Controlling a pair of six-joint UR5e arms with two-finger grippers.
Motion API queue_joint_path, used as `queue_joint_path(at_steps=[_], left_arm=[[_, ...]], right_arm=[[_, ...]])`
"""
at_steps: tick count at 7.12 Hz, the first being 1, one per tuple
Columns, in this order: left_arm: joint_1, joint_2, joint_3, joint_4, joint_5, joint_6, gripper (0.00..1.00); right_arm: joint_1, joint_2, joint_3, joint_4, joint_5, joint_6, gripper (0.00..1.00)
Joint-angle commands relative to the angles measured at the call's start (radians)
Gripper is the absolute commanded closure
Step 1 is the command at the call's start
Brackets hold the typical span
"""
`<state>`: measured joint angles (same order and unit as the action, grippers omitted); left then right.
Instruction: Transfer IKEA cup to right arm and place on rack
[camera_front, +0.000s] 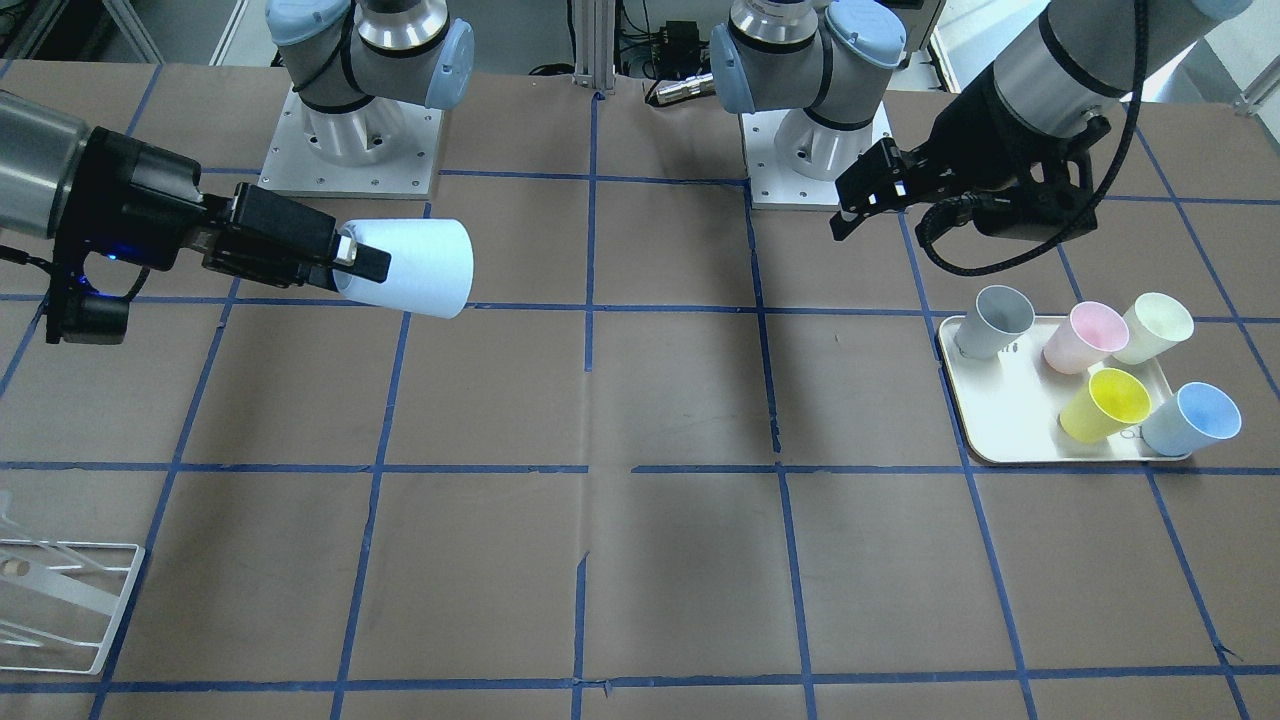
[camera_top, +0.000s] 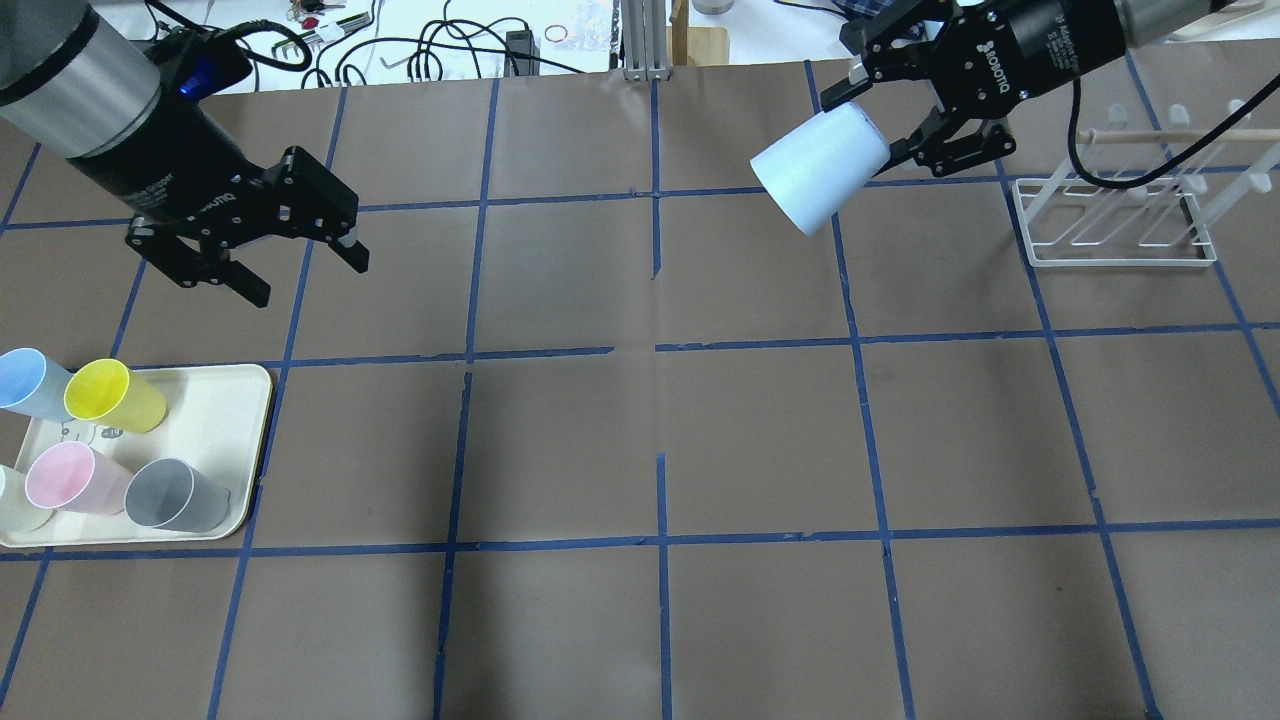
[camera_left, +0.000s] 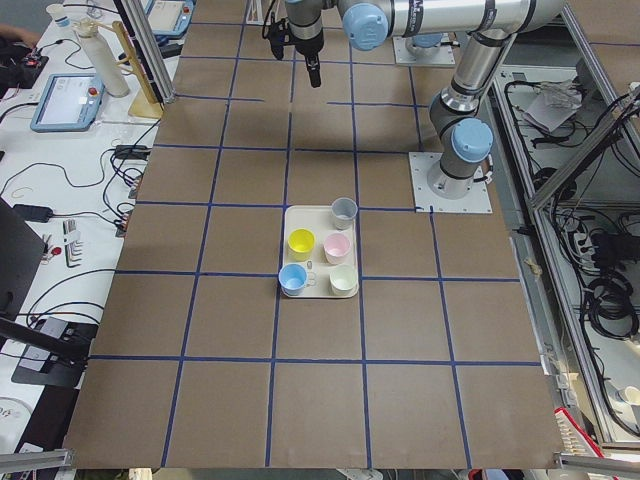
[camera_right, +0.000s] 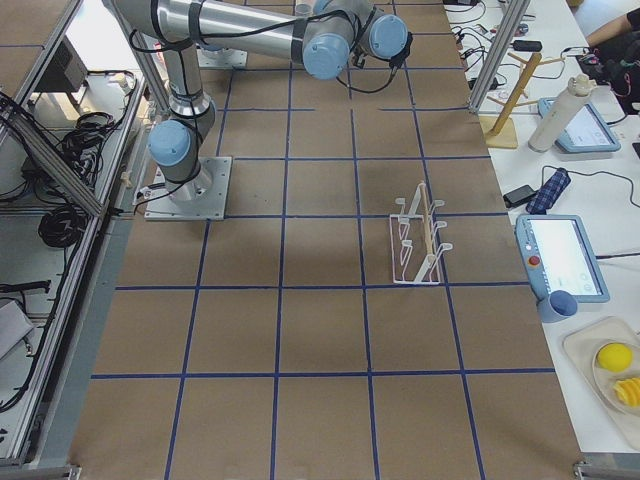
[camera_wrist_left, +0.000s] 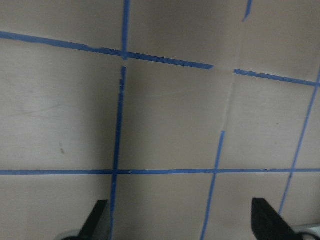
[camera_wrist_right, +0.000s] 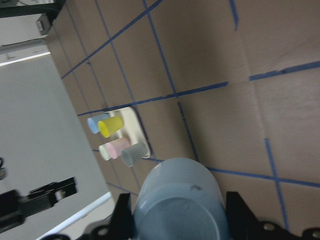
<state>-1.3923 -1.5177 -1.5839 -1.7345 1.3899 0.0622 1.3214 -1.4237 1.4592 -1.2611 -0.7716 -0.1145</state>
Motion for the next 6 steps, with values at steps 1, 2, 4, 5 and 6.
queue_joint_path(at_steps=[1,2,4,5,6], left_arm=[[-0.039,0.039,-0.004,0.067,0.127,0.005,0.0],[-0.1,0.039,-0.024,0.126,0.183,0.013,0.0],[-0.162,0.089,-0.105,0.15,0.205,0.018,0.0],[-0.159,0.1,-0.148,0.176,0.204,0.04,0.0],[-0.146,0.102,-0.156,0.199,0.201,0.145,0.0]], right_arm=[[-0.001,-0.003,0.0,-0.218,-0.346,0.027,0.56],[-0.001,0.0,0.0,-0.295,-0.477,0.018,0.52],[-0.007,0.017,0.0,-0.445,-0.697,-0.025,0.53],[-0.008,0.04,0.0,-0.51,-0.801,-0.071,0.57],[-0.024,0.069,0.001,-0.628,-0.895,-0.112,0.57]])
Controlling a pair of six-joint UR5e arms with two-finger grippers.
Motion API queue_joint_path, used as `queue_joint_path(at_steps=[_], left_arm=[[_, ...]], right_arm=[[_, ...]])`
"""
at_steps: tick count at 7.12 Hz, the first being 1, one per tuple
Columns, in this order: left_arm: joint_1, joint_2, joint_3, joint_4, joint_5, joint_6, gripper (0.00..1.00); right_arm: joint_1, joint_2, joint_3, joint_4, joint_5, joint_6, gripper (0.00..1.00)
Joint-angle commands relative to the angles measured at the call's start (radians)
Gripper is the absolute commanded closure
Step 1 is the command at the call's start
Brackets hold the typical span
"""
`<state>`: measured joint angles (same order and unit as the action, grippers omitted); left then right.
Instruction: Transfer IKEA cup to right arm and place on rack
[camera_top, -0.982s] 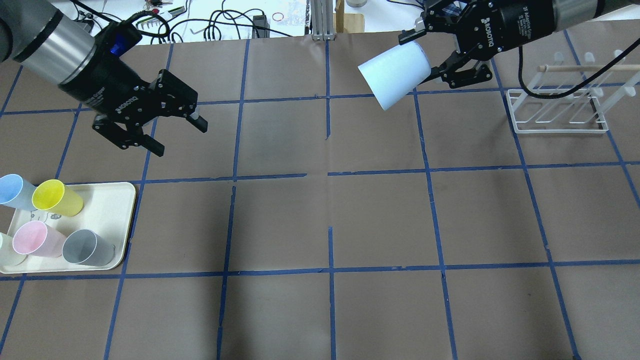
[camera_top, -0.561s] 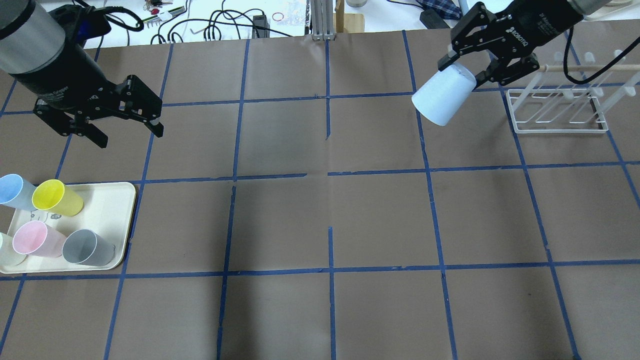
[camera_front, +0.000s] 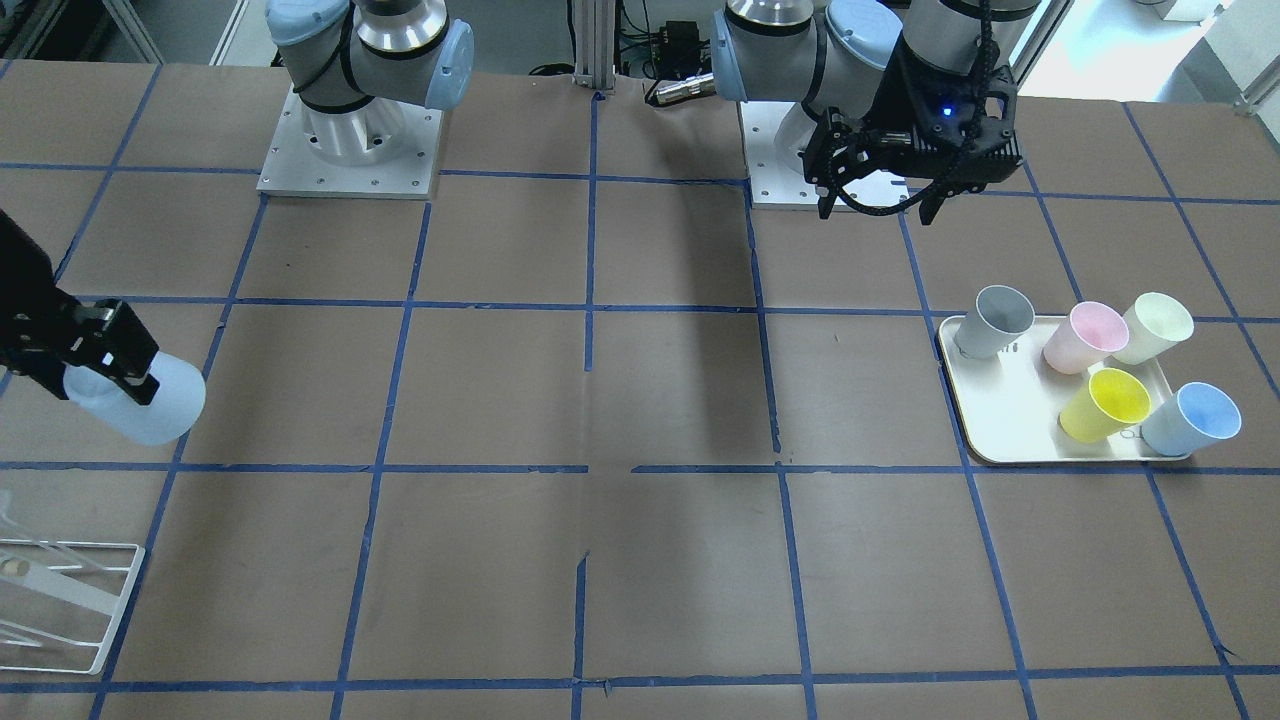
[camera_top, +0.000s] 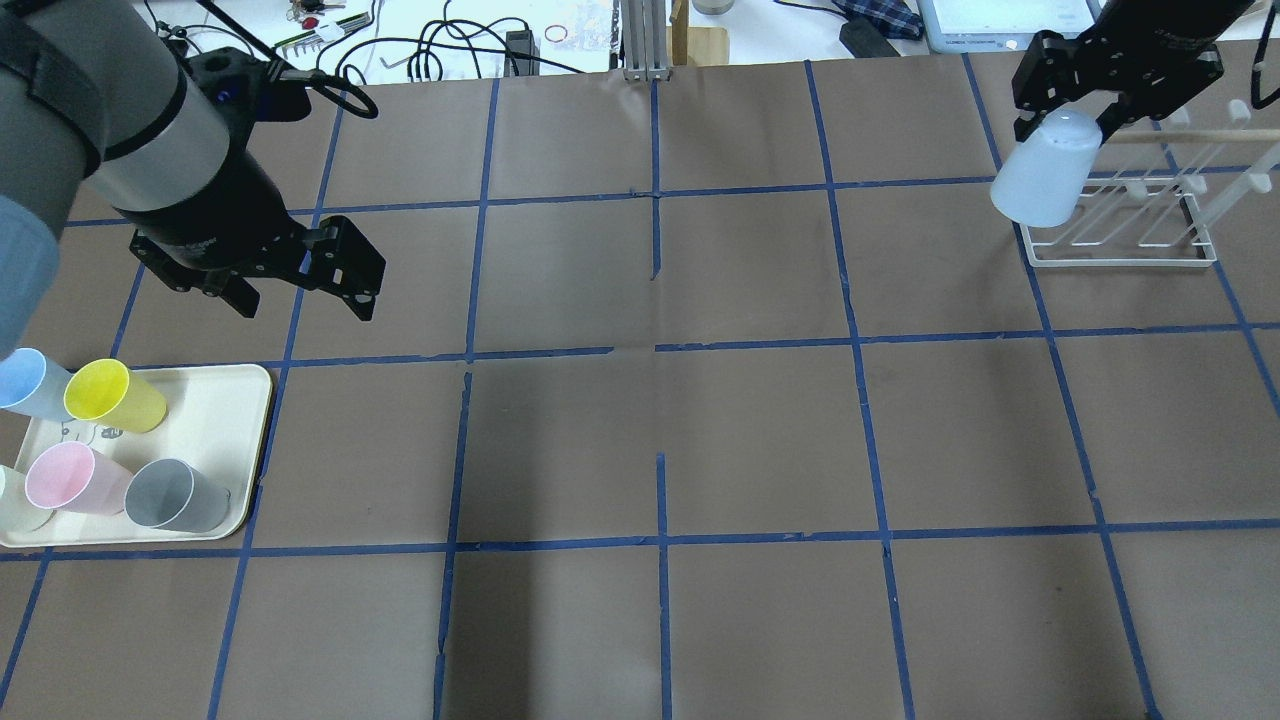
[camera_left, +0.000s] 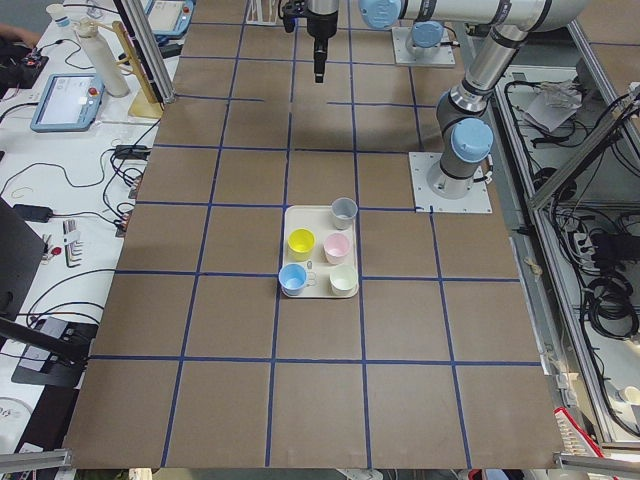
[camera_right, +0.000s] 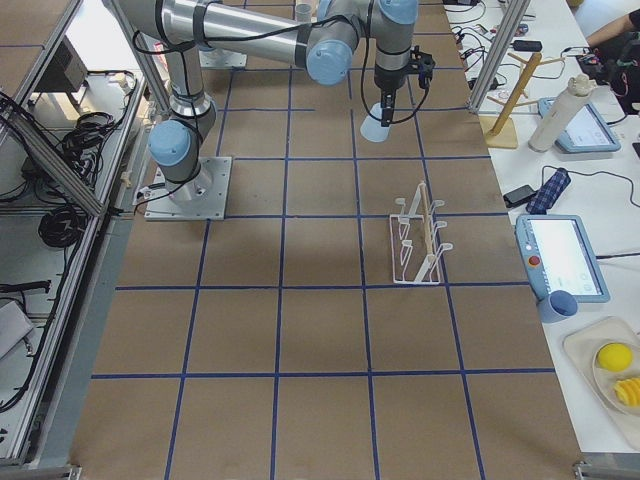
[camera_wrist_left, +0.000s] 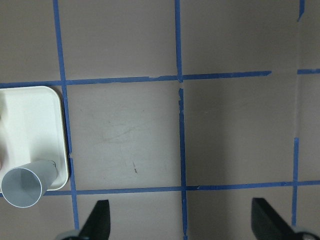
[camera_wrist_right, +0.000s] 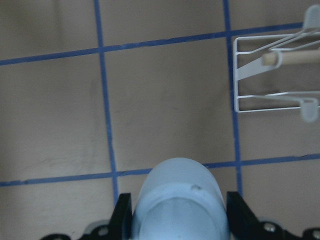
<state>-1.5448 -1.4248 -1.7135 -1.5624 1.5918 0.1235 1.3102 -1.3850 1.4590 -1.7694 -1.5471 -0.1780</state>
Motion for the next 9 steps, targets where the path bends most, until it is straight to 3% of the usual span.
queue_joint_path(at_steps=[1,5,9], left_arm=[[0.006,0.009,-0.026,0.025,-0.003,0.091,0.0],[0.008,0.012,-0.024,0.027,-0.007,0.009,0.0],[0.006,0.024,-0.028,0.027,-0.004,-0.045,0.0]], right_arm=[[-0.058,0.065,0.001,-0.166,-0.142,-0.052,0.57],[-0.126,0.115,0.02,-0.183,-0.068,-0.072,0.59],[-0.126,0.169,0.02,-0.242,-0.067,-0.072,0.58]])
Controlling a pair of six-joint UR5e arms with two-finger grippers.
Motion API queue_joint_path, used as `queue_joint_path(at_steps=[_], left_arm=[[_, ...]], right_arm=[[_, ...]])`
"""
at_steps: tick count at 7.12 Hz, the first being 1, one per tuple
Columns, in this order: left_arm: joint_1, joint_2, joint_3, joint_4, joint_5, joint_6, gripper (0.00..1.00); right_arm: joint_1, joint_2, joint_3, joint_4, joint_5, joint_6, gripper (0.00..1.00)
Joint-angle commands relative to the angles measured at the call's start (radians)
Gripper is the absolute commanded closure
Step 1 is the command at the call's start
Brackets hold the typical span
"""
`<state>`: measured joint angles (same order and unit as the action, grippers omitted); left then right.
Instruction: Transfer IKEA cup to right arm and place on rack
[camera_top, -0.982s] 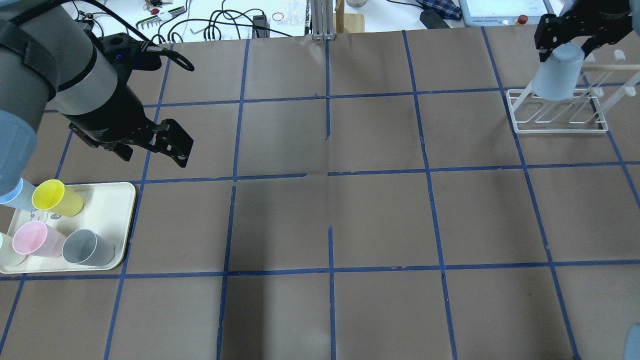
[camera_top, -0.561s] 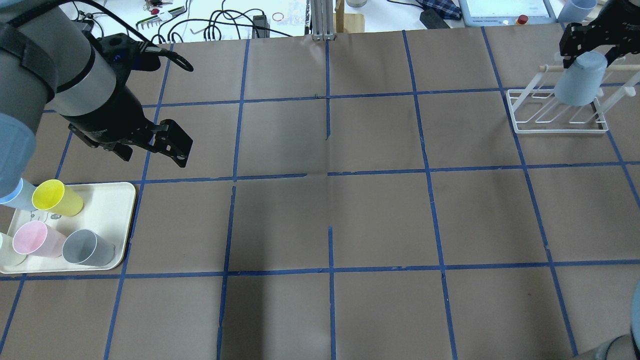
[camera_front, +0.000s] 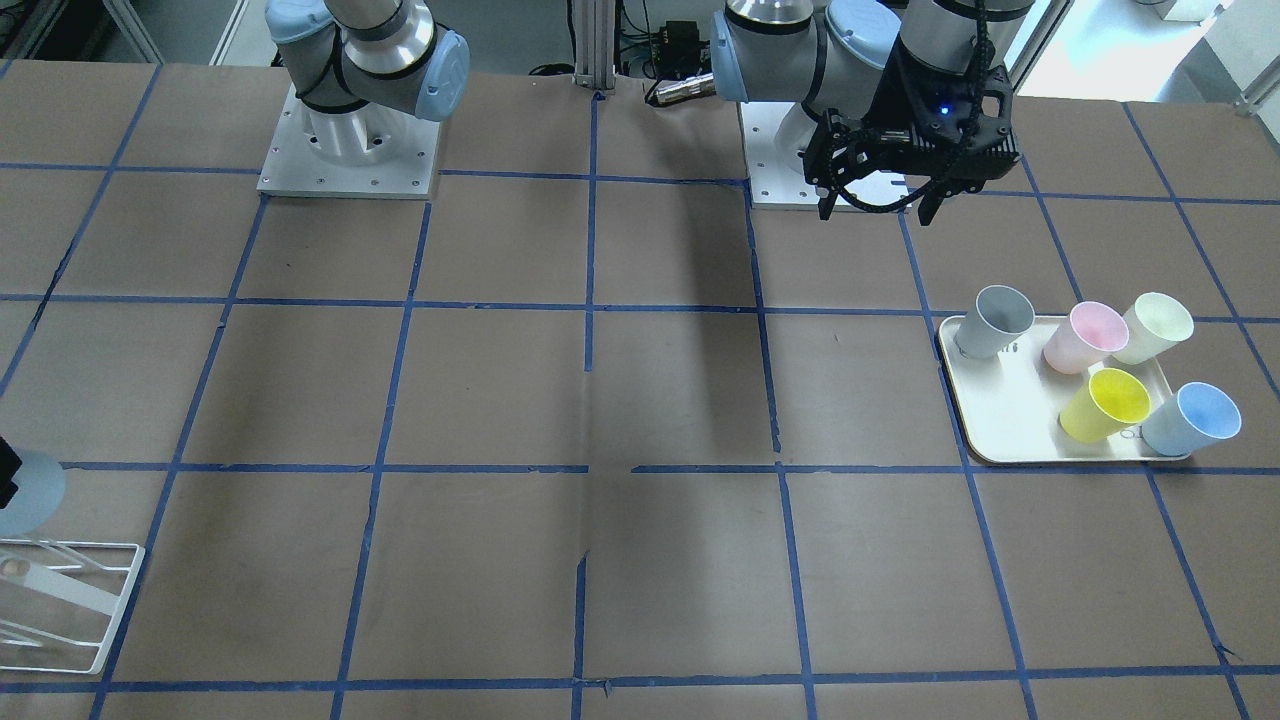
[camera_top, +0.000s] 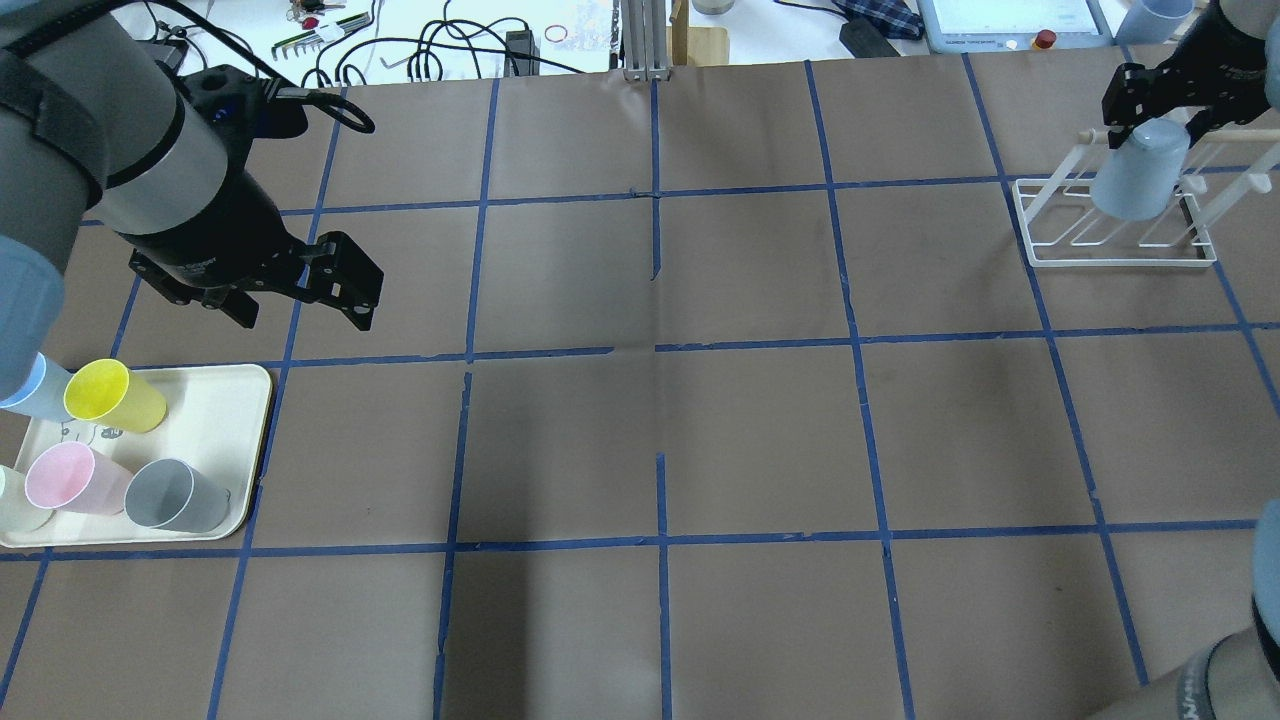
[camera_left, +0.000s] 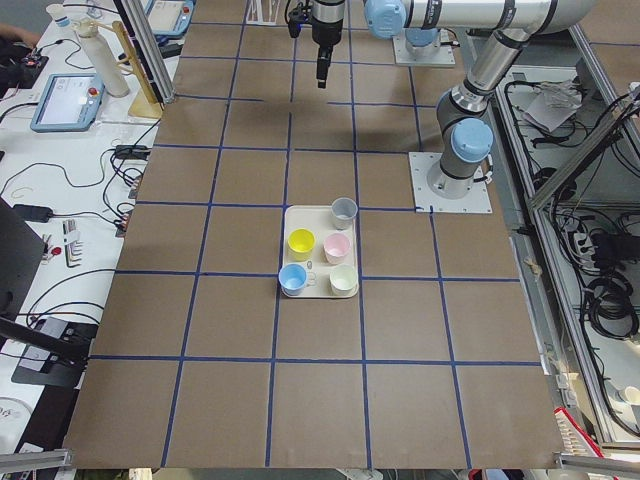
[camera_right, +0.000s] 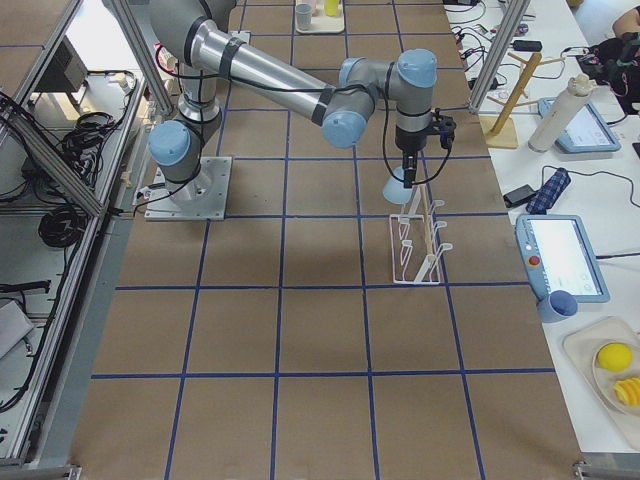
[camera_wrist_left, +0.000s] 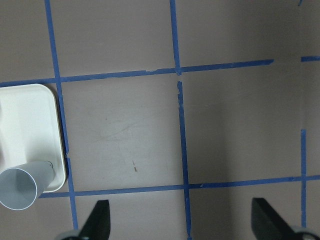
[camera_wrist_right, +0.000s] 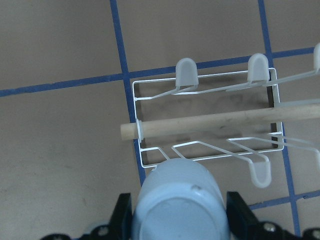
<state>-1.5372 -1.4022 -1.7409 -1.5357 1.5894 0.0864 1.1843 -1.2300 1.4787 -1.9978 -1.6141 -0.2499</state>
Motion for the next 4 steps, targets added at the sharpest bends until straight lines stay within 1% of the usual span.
queue_joint_path(at_steps=[1,2,3,4], left_arm=[[-0.001,0.0,0.0,0.0,-0.003,-0.005,0.0],[0.002,-0.024,0.006,0.023,-0.005,-0.005,0.0],[0.002,-0.026,0.0,0.058,-0.006,-0.007,0.0],[0.0,-0.017,0.0,0.06,0.0,0.007,0.0]], right_arm=[[0.0,0.018,0.0,-0.013,0.0,-0.002,0.57],[0.0,0.027,0.0,-0.015,0.0,-0.002,0.44],[0.0,0.027,0.0,-0.045,0.0,0.0,0.11],[0.0,0.027,0.0,-0.05,0.0,0.003,0.0]])
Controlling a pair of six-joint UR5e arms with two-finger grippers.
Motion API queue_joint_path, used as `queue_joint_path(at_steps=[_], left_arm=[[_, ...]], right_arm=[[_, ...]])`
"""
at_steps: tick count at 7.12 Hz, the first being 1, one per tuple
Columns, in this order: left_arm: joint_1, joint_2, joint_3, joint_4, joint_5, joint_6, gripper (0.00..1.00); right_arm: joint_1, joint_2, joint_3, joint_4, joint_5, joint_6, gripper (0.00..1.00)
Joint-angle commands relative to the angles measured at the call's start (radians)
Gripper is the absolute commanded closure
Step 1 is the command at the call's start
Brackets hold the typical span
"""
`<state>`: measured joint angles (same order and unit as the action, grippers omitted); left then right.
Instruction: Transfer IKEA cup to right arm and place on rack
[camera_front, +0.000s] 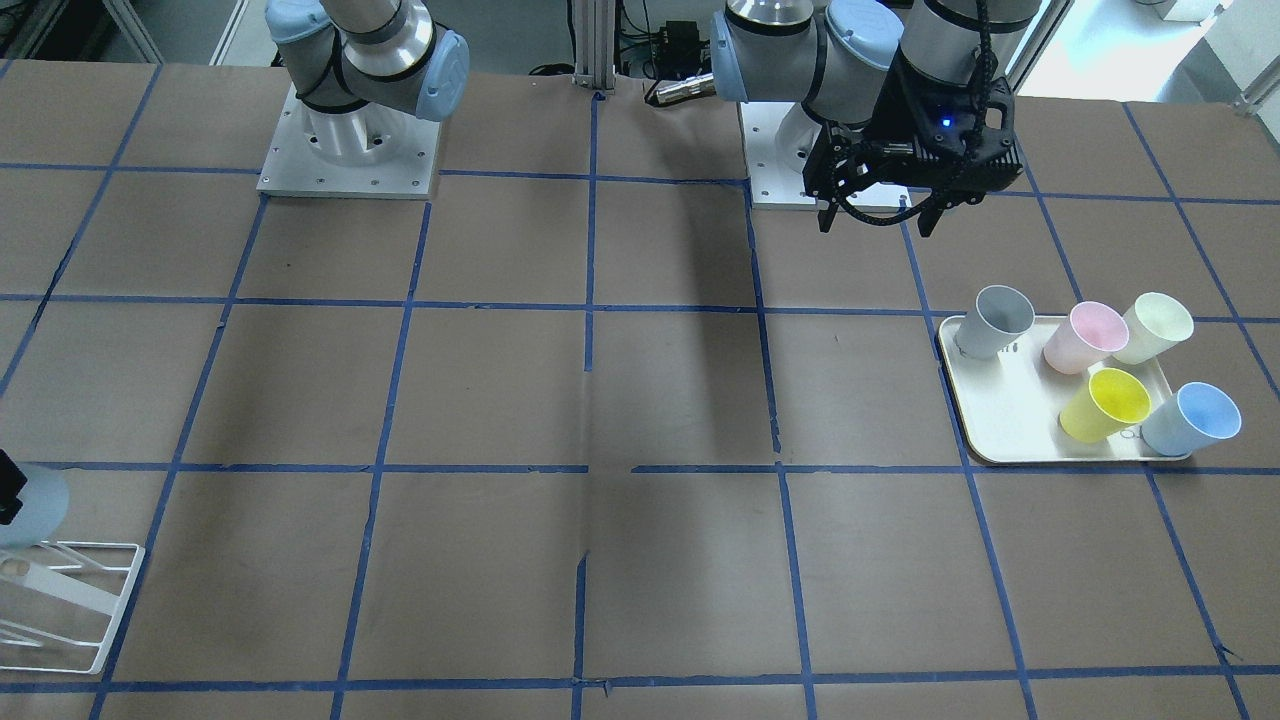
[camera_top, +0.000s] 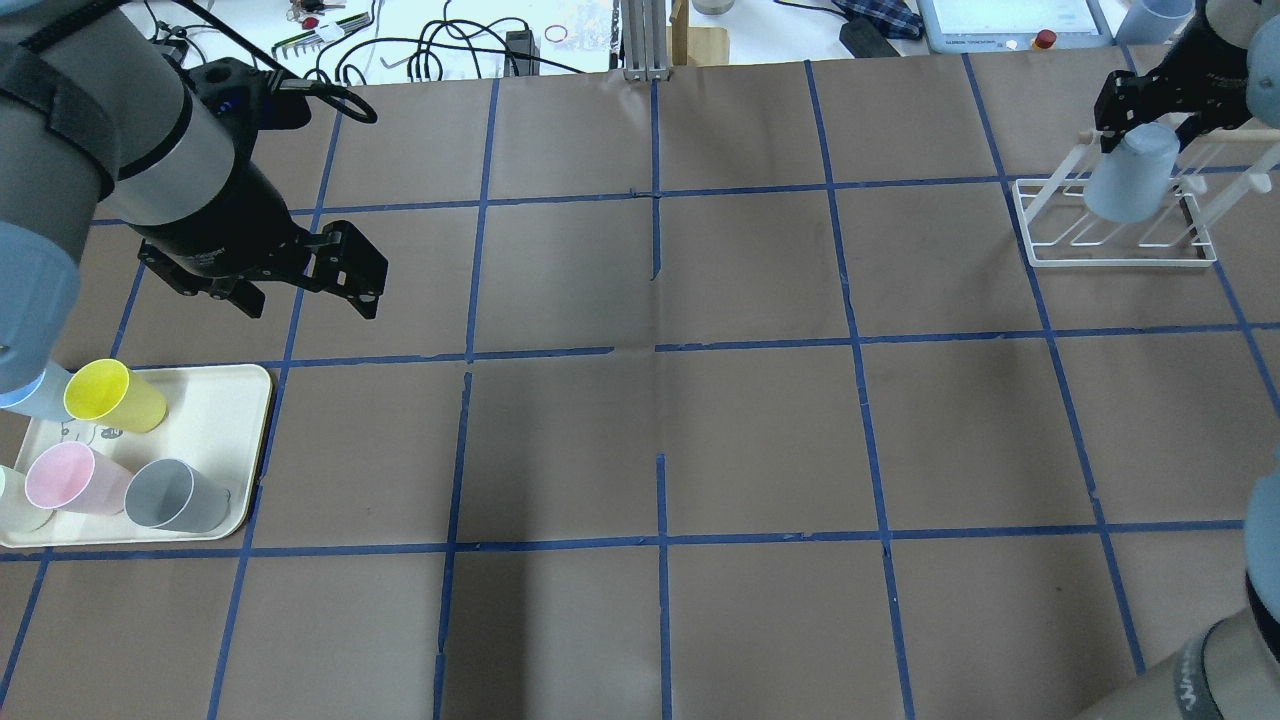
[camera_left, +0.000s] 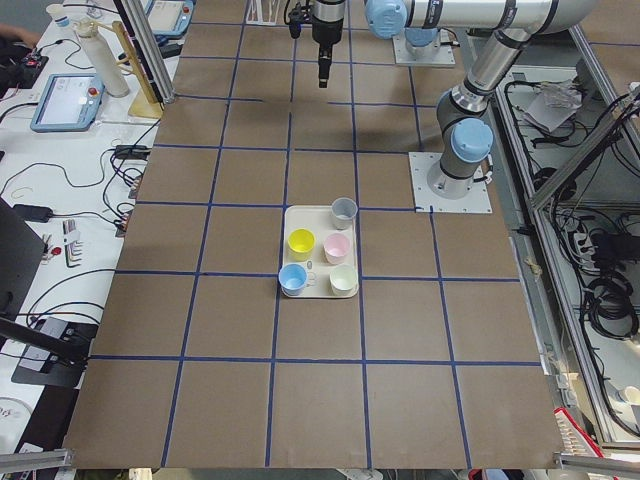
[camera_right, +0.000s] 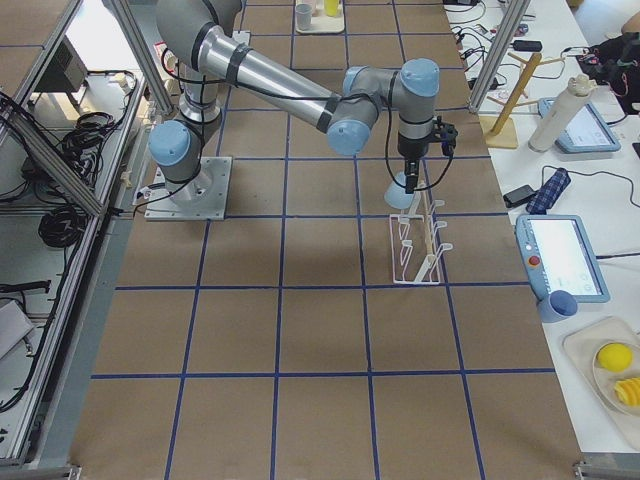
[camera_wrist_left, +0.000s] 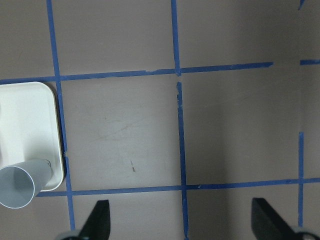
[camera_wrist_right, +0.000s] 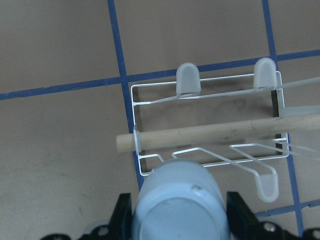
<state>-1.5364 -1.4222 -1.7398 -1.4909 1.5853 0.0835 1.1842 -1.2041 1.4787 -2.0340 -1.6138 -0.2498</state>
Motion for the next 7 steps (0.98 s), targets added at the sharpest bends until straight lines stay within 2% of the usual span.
queue_joint_path(at_steps=[1,4,7], left_arm=[[-0.001,0.014,-0.001,0.0,0.01,0.013,0.0],[-0.002,-0.006,-0.004,-0.016,0.012,0.002,0.0],[-0.002,-0.012,-0.004,-0.016,0.012,0.008,0.0]], right_arm=[[0.0,0.001,-0.002,-0.008,-0.002,0.0,0.0],[0.017,-0.043,-0.005,0.023,-0.002,0.004,0.0],[0.159,-0.152,-0.017,0.229,0.04,0.053,0.0]])
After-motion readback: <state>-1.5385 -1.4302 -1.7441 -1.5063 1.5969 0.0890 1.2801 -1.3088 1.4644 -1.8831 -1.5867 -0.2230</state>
